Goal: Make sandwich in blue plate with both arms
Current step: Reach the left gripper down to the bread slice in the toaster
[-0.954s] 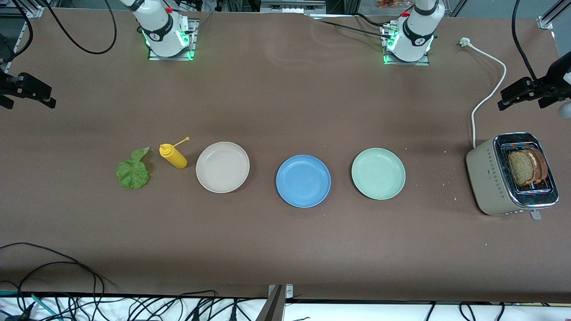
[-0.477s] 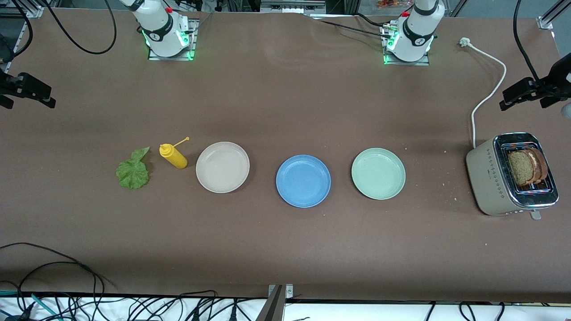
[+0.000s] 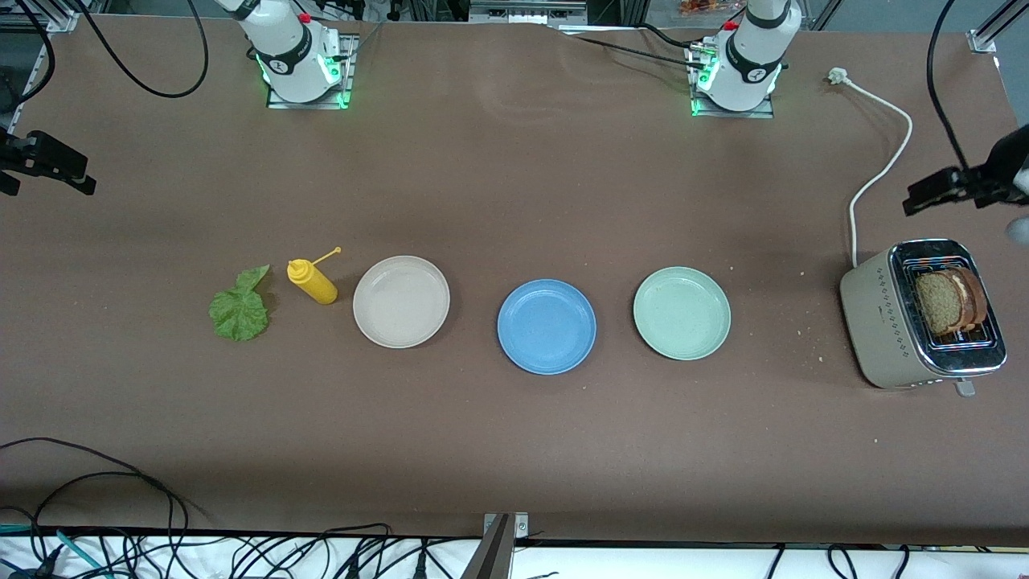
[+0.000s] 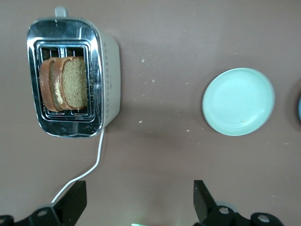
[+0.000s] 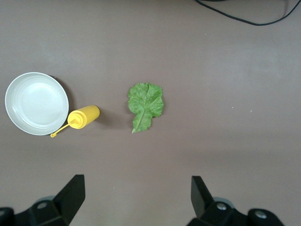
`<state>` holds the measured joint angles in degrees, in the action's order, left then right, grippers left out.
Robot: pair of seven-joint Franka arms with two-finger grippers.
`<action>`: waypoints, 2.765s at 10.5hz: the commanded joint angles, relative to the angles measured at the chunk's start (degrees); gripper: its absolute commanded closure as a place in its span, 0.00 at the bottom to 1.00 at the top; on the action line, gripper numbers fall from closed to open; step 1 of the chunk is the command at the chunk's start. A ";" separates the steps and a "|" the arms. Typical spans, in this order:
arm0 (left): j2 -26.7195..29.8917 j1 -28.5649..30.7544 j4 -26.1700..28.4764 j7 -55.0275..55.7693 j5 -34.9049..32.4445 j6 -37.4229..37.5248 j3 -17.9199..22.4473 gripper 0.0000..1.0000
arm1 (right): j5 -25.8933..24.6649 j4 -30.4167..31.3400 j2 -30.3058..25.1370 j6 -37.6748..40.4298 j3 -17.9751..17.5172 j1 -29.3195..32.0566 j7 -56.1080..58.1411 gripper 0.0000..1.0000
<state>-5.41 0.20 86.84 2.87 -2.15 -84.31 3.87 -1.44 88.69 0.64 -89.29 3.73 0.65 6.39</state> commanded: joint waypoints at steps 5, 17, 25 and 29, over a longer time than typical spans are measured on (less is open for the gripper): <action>-12.41 9.01 -1.67 -6.62 -2.43 -8.73 0.61 0.00 | -0.93 -1.15 0.06 2.01 -0.21 0.06 0.29 0.00; -20.78 11.84 -1.67 -9.73 -2.95 -15.45 0.61 0.00 | -1.02 -1.24 0.06 1.93 -0.03 0.06 0.38 0.00; -22.10 13.07 -1.67 -11.49 -2.86 -17.81 0.61 0.00 | -0.93 -1.24 0.06 1.93 0.05 0.14 0.38 0.00; -22.98 13.07 -1.67 -11.49 -2.60 -18.26 0.53 0.00 | -0.93 -1.24 0.06 1.93 0.05 0.14 0.38 0.00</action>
<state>-26.94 13.03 86.62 -7.23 -4.20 -102.28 4.60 -1.46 88.55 0.63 -88.42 3.84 0.63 6.44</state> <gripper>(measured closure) 0.000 0.000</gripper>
